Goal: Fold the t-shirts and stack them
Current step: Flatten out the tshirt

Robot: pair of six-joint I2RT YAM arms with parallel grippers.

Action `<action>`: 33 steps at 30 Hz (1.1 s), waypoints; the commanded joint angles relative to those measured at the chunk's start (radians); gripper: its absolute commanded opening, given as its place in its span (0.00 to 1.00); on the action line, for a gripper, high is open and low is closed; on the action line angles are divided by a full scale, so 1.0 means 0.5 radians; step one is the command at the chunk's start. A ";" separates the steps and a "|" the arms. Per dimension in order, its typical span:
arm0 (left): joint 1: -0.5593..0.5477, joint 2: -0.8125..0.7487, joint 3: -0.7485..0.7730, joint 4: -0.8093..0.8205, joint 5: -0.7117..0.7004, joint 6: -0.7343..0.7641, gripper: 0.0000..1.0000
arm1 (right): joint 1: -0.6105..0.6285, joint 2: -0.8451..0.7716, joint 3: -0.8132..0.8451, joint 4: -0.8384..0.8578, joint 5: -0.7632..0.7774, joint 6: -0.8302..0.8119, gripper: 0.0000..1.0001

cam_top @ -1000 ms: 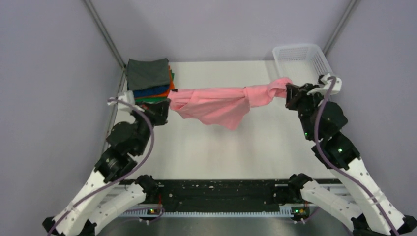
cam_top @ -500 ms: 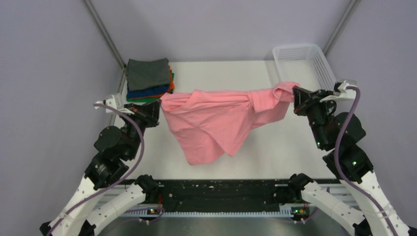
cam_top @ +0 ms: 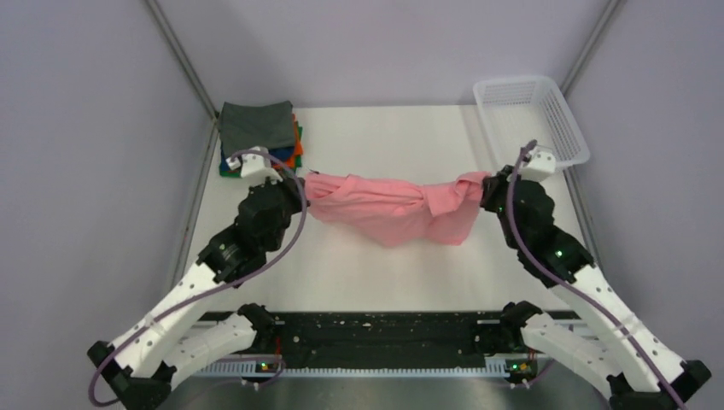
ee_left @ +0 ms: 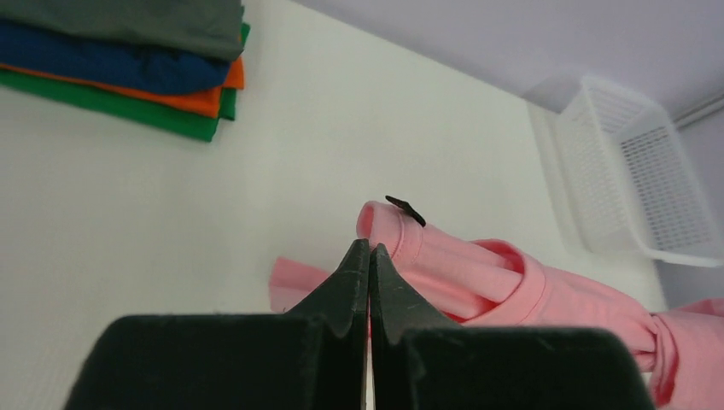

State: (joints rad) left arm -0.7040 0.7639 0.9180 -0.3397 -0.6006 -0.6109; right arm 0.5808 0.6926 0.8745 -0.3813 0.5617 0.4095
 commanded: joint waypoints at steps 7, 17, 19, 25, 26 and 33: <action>0.531 0.648 -0.117 0.056 0.376 -0.239 0.00 | -0.623 0.656 -0.211 -0.142 -0.251 0.357 0.33; 0.625 1.284 0.174 -0.010 0.512 -0.192 0.20 | -0.696 0.773 -0.190 0.036 -0.753 -0.052 0.91; 0.643 1.331 0.273 -0.079 0.535 -0.200 0.60 | -0.608 0.745 -0.199 0.139 -0.919 -0.150 0.95; 0.627 1.179 0.342 -0.299 0.824 -0.198 0.99 | -0.199 0.938 -0.077 0.344 -1.075 -0.262 0.99; 0.605 1.121 0.284 -0.292 0.860 -0.200 0.99 | -0.142 1.004 -0.047 0.364 -1.076 -0.255 0.99; 0.372 0.643 -0.193 -0.265 1.023 -0.285 0.99 | 0.260 1.597 0.235 0.432 -1.023 -0.183 0.79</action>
State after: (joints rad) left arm -0.4721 1.1893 0.9199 -0.4461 -0.1631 -0.7155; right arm 0.6411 1.3636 0.8974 -0.2062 0.0559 0.3153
